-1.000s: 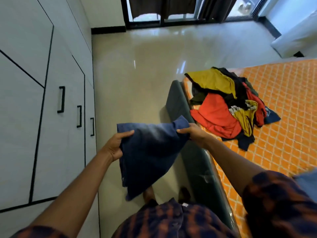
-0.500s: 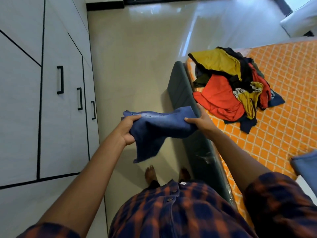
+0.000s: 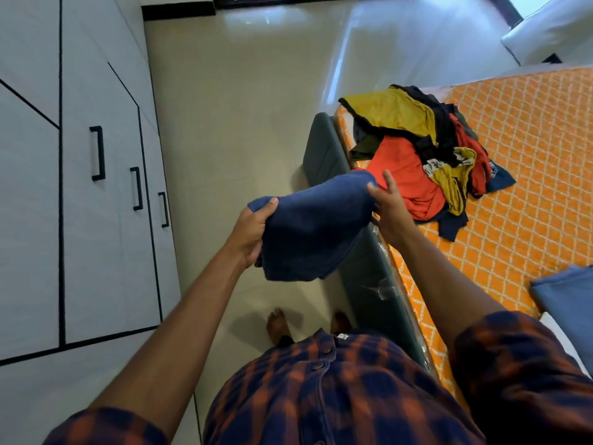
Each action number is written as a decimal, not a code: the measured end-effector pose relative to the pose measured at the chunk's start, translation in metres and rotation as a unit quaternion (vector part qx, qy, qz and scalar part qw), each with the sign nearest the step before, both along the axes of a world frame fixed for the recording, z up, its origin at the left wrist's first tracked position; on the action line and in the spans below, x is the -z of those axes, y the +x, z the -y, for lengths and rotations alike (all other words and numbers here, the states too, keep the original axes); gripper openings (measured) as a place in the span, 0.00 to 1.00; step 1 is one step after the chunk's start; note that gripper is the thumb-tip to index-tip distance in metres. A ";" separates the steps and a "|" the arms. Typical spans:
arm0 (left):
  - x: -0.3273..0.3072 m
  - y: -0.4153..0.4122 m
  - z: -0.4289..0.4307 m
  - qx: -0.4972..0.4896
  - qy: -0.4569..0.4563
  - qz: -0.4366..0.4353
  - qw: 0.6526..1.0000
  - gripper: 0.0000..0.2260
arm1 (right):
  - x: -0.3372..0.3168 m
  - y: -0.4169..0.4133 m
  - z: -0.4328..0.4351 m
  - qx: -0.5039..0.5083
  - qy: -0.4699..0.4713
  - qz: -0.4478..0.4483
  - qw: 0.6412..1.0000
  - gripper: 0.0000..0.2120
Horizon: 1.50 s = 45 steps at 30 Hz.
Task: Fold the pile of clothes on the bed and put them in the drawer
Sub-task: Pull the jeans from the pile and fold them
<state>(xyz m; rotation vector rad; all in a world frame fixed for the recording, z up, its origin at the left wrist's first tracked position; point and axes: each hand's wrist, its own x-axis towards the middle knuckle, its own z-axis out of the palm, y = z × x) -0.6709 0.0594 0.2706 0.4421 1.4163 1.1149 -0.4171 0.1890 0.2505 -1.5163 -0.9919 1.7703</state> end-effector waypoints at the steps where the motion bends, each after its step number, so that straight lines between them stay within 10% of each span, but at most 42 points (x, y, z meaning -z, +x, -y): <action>1: -0.001 0.005 -0.004 0.003 -0.006 0.014 1.000 0.14 | 0.005 0.005 0.004 -0.033 0.031 0.027 0.999 0.39; 7: -0.006 0.010 -0.020 -0.087 -0.043 -0.001 0.995 0.14 | -0.002 -0.008 0.002 -0.086 0.102 0.151 0.980 0.22; 10: -0.008 0.002 -0.021 -0.095 -0.043 -0.082 0.991 0.31 | -0.016 -0.018 0.000 -0.065 0.094 0.109 0.987 0.16; 17: -0.028 -0.007 -0.012 -0.029 0.079 -0.142 0.986 0.55 | -0.055 0.034 0.000 -0.216 0.103 0.058 0.969 0.34; 27: -0.017 0.067 0.009 -0.010 0.065 -0.277 0.959 0.27 | -0.032 0.086 -0.004 -0.149 0.109 0.008 0.983 0.24; 31: -0.034 0.099 0.003 0.068 0.077 -0.393 0.914 0.25 | -0.047 0.116 -0.021 -0.360 0.203 0.190 0.890 0.32; 34: -0.039 0.114 0.000 0.113 0.035 -0.514 0.850 0.18 | -0.048 0.124 -0.028 -0.440 0.309 0.344 0.769 0.11; 38: -0.053 0.117 -0.009 0.178 -0.020 -0.601 0.779 0.04 | -0.052 0.127 -0.041 -0.445 0.413 0.388 0.694 0.06; 45: -0.123 0.147 -0.075 0.115 0.090 -0.738 0.659 0.12 | -0.128 0.162 -0.125 -0.390 0.479 0.401 0.677 0.08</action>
